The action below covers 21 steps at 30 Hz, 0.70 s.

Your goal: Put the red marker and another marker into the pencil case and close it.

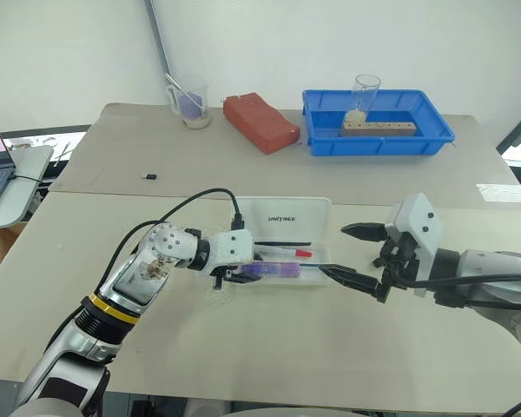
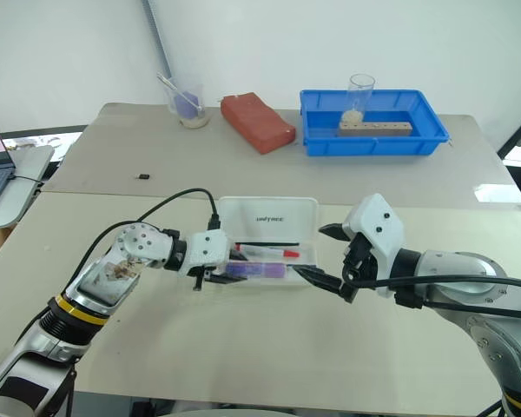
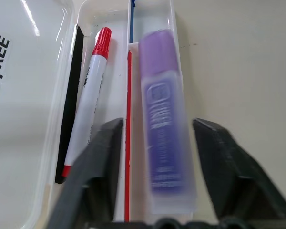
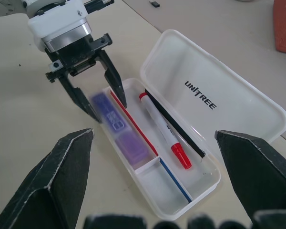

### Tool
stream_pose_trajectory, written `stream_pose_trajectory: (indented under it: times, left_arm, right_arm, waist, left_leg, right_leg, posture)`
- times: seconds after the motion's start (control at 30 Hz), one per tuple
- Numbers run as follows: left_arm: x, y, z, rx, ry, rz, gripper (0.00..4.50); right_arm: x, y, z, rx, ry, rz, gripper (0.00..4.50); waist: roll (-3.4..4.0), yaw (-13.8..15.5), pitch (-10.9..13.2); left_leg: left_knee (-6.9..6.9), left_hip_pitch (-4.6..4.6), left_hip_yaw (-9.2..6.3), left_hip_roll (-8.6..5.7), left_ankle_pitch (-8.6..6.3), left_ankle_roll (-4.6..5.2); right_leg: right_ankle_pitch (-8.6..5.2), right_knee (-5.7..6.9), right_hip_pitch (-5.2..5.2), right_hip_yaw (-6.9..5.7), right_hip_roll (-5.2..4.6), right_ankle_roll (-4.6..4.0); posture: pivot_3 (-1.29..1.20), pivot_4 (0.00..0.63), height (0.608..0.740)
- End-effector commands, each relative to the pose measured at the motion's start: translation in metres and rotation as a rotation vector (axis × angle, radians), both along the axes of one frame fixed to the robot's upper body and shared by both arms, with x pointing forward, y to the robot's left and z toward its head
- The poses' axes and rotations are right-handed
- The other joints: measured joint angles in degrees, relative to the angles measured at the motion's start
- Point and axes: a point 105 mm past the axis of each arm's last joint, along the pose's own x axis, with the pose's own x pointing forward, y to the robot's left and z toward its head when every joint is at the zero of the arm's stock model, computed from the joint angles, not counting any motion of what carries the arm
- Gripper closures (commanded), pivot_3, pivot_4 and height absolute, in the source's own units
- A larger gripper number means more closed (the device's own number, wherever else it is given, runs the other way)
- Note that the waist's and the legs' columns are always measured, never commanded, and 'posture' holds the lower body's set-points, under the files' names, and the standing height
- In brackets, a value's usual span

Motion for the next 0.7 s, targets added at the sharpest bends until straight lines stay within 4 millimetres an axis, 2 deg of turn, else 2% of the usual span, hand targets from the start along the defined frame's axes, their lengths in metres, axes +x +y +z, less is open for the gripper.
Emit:
stream_pose_trajectory:
  times: [0.03, 0.07, 0.23, 0.3, 0.4, 0.47, 0.53, 0.63, 0.7]
  left_arm:
    - [0.004, 0.0, 0.014, -0.015, -0.05, -0.008, 0.15]
    - [0.005, 0.0, 0.015, -0.017, -0.053, -0.007, 0.04]
    - [0.004, 0.006, 0.024, -0.03, -0.055, -0.005, 0.04]
    - [0.001, 0.015, 0.029, -0.024, -0.038, -0.006, 0.04]
    - [-0.003, 0.041, 0.039, 0.023, -0.021, -0.017, 0.04]
    - [0.003, 0.054, 0.057, 0.014, -0.046, -0.003, 0.04]
    - [0.011, 0.059, 0.078, -0.029, -0.076, 0.026, 0.04]
    - [0.02, 0.049, 0.114, -0.141, -0.147, 0.002, 0.04]
    - [0.017, 0.035, 0.13, -0.209, -0.156, -0.05, 0.04]
  right_arm:
    - [0.0, 0.003, 0.01, 0.006, -0.054, 0.01, 0.0]
    - [0.0, 0.002, 0.01, 0.007, -0.053, 0.009, 0.0]
    - [0.001, -0.002, 0.008, -0.001, -0.045, -0.008, 0.0]
    - [0.003, -0.009, 0.006, -0.01, -0.04, -0.034, 0.0]
    - [0.006, -0.025, -0.002, -0.037, -0.019, -0.101, 0.0]
    - [0.008, -0.039, -0.012, -0.072, -0.005, -0.157, 0.0]
    - [0.01, -0.051, -0.019, -0.109, -0.007, -0.199, 0.0]
    - [0.012, -0.069, -0.034, -0.154, 0.017, -0.227, 0.0]
    - [0.016, -0.077, -0.046, -0.193, 0.032, -0.209, 0.0]
  waist:
    - [0.0, 0.0, 0.0]
    - [0.0, 0.0, 0.0]
    - [0.0, -0.06, 0.0]
    - [0.01, -0.09, -0.01]
    - [0.02, -0.08, -0.01]
    - [0.02, 0.05, -0.01]
    - [0.02, 0.34, -0.01]
    - [-0.01, 0.98, 0.0]
    - [0.0, 1.02, 0.0]
  left_leg:
    - [0.0, 0.0, 0.0, 0.0, 0.0, 0.0]
    - [0.0, 0.0, 0.0, 0.0, 0.0, 0.0]
    - [0.0, 0.0, 0.0, 0.0, 0.0, 0.0]
    - [-0.01, 0.0, 0.0, 0.01, 0.0, 0.0]
    - [-0.01, 0.0, 0.0, 0.01, 0.0, 0.0]
    - [-0.02, 0.01, 0.0, 0.02, 0.0, 0.0]
    - [0.01, 0.02, 0.0, 0.01, 0.0, 0.0]
    - [0.1, 0.02, 0.0, -0.01, 0.0, 0.0]
    - [0.15, 0.02, 0.02, -0.03, 0.0, 0.0]
  right_leg:
    - [0.0, 0.0, 0.0, 0.0, 0.0, 0.0]
    - [0.0, 0.0, 0.0, 0.0, 0.0, 0.0]
    - [0.0, 0.0, 0.0, 0.0, 0.0, 0.0]
    - [0.0, 0.01, -0.01, 0.0, 0.01, 0.0]
    - [0.0, 0.0, -0.01, 0.0, 0.0, 0.0]
    - [0.0, 0.0, -0.02, 0.0, 0.0, 0.0]
    - [-0.02, -0.01, 0.01, -0.05, -0.02, 0.01]
    - [-0.21, -0.02, -0.02, -0.08, -0.03, 0.36]
    - [-0.22, -0.05, 0.01, -0.06, -0.04, 0.39]
  posture:
    - [0.0, 0.15, 0.74]
    - [0.0, 0.15, 0.74]
    - [0.0, 0.15, 0.74]
    - [0.0, 0.15, 0.74]
    - [0.0, 0.15, 0.74]
    - [0.0, 0.15, 0.74]
    - [0.0, 0.15, 0.74]
    - [0.0, 0.15, 0.74]
    - [0.0, 0.15, 0.74]
